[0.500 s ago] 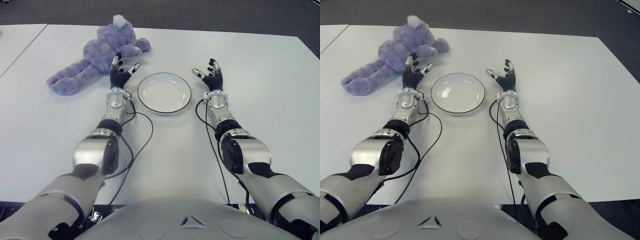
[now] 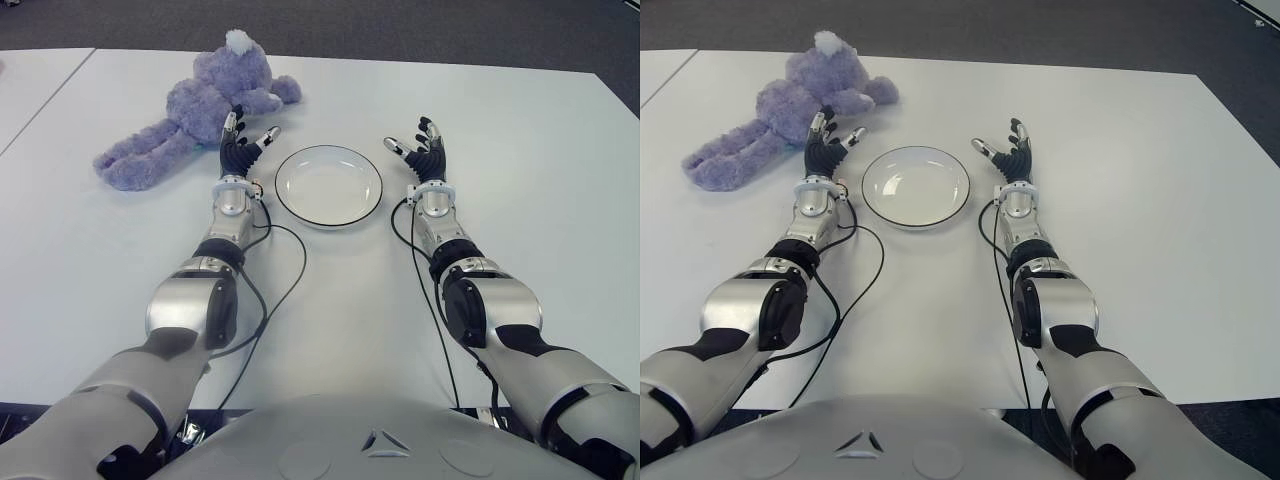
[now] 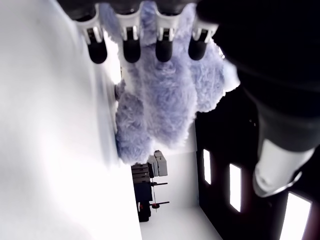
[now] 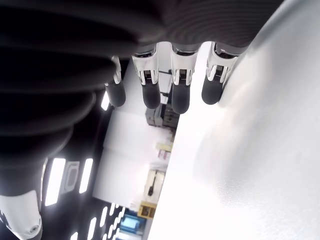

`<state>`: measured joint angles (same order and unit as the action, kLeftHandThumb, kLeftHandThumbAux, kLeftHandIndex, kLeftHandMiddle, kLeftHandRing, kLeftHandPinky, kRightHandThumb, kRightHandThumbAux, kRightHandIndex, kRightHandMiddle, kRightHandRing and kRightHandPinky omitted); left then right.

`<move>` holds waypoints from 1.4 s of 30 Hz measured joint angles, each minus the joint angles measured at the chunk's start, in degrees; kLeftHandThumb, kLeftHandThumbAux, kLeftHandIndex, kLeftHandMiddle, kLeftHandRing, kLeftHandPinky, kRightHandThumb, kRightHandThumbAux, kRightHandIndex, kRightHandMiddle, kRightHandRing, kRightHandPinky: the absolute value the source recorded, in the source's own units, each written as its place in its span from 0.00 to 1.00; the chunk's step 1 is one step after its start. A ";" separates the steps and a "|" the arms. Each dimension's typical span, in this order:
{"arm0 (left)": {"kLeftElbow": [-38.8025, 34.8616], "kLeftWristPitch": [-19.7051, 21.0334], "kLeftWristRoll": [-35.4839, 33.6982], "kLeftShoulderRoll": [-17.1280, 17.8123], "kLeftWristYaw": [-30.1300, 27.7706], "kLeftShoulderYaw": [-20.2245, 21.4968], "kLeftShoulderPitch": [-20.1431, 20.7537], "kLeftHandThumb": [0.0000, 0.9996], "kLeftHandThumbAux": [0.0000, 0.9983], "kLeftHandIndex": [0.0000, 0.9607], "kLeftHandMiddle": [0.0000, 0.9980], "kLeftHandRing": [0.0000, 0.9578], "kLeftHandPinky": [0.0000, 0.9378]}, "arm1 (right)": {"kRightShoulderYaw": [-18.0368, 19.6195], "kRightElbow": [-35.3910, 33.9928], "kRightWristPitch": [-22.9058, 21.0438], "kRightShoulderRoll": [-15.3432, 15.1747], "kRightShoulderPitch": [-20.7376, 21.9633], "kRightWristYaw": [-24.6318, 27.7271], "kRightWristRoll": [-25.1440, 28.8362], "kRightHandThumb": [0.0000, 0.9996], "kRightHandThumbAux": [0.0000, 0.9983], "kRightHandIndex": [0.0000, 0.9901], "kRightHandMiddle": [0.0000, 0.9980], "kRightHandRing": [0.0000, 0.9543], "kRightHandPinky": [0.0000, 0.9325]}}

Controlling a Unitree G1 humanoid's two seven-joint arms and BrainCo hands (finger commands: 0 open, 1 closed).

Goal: Put the doll into the plate.

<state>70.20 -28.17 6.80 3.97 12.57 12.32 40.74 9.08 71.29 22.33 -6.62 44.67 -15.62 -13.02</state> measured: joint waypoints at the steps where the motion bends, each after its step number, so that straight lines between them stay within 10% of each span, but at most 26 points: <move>1: 0.00 0.00 0.00 0.00 0.00 0.00 0.00 0.01 0.69 0.02 0.06 0.07 0.10 | 0.02 0.00 0.00 0.00 0.00 0.00 0.00 0.00 0.66 0.09 0.11 0.11 0.13; 13: -0.14 -2.53 0.35 -0.10 2.65 -0.65 -0.49 0.02 0.70 0.01 0.06 0.07 0.08 | 0.14 -0.02 0.07 0.07 0.00 0.15 0.00 0.00 0.65 0.09 0.11 0.11 0.12; 42: -3.16 -16.03 19.52 1.29 54.01 -16.19 -0.76 0.12 0.52 0.00 0.00 0.00 0.00 | 0.88 -0.33 0.13 0.36 -0.07 0.17 -0.03 0.00 0.62 0.09 0.11 0.11 0.12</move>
<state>67.04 -44.20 26.32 5.25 66.58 -3.88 39.98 9.97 70.96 22.46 -6.25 44.60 -15.45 -13.05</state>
